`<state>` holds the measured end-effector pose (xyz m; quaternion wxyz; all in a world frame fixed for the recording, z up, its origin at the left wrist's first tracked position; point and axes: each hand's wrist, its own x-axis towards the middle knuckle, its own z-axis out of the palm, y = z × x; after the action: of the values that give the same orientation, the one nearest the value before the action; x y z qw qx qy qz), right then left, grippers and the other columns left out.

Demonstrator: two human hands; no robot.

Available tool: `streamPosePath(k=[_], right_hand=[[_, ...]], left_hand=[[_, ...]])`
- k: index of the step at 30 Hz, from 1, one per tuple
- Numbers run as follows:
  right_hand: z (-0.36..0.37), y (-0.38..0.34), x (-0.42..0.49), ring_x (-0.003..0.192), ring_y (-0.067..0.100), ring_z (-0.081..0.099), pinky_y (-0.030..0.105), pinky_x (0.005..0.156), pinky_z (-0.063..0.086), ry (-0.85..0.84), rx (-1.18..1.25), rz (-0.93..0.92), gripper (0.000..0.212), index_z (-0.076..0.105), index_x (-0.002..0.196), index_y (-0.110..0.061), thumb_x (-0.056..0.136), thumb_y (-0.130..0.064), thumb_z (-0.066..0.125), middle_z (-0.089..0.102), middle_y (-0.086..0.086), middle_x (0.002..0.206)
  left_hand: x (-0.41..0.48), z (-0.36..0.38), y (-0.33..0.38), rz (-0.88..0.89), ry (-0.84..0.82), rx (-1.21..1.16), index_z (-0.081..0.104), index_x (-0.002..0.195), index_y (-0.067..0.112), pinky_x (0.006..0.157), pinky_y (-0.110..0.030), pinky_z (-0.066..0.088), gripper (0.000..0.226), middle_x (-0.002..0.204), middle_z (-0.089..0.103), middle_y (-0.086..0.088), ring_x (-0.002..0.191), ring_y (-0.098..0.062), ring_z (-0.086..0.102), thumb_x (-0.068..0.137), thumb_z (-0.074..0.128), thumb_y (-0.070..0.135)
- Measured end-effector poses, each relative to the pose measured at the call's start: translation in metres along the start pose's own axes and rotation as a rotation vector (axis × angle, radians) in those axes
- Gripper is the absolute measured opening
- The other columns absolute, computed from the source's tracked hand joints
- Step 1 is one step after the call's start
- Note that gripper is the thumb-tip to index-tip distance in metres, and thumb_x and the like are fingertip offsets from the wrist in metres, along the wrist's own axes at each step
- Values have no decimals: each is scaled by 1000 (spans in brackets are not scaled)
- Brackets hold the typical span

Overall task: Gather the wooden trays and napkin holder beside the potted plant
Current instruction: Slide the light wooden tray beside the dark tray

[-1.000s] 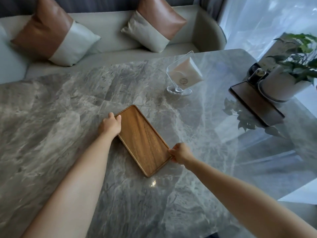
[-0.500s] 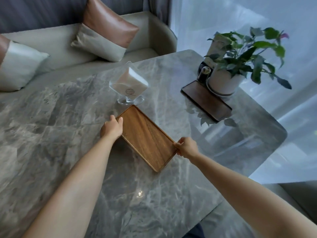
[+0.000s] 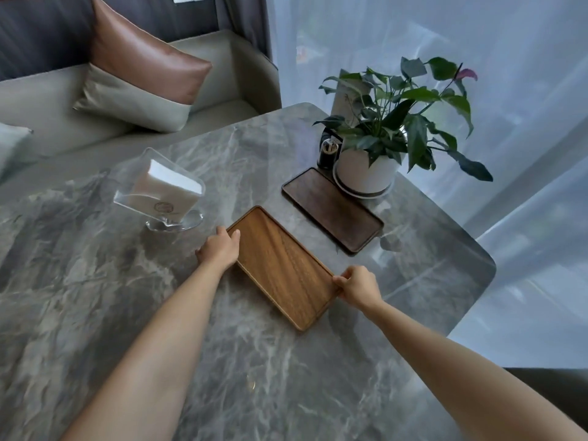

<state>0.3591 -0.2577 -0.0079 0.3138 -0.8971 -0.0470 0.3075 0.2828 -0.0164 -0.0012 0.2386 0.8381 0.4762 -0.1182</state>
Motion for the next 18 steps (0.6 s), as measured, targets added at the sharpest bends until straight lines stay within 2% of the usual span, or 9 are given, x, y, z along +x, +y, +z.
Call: streamPosePath(k=[3,6,9,13,18], right_hand=[[-9,6,18,89,34,66,46,82,55,4,23,-9,21,60,77,-5,90,-21,56,70,21,90],[-14,9,32,88,35,65,45,80,54,-1,27,-21,21,62,87,0,92,-18,53,69,23,91],[-14,8,44,87,36,65,43,77,53,-7,19,-27,19,61,87,-1,92,-15,49,69,22,89],[-13,5,56,89,30,59,36,72,44,-10,-9,-31,14,53,82,-6,92,-10,44,62,15,90],[-12,3,67,89,35,61,43,78,50,-5,-17,-36,13,50,81,-7,92,-9,43,65,22,96]], left_hand=[[10,8,17,-3,-14,-17,33,137,-1,110,-48,33,54,141,43,-28,130,-42,42,101,27,38],[22,12,30,-12,-29,-36,29,141,1,108,-47,36,55,142,42,-27,131,-42,42,101,26,38],[34,14,41,-17,-26,-32,28,141,0,107,-46,36,54,142,42,-28,131,-42,42,101,27,36],[48,17,49,-31,-34,-20,30,140,-1,107,-46,35,53,141,42,-29,130,-42,42,102,27,35],[63,19,57,-47,-53,3,28,141,-2,108,-46,34,54,142,40,-29,131,-42,41,102,26,35]])
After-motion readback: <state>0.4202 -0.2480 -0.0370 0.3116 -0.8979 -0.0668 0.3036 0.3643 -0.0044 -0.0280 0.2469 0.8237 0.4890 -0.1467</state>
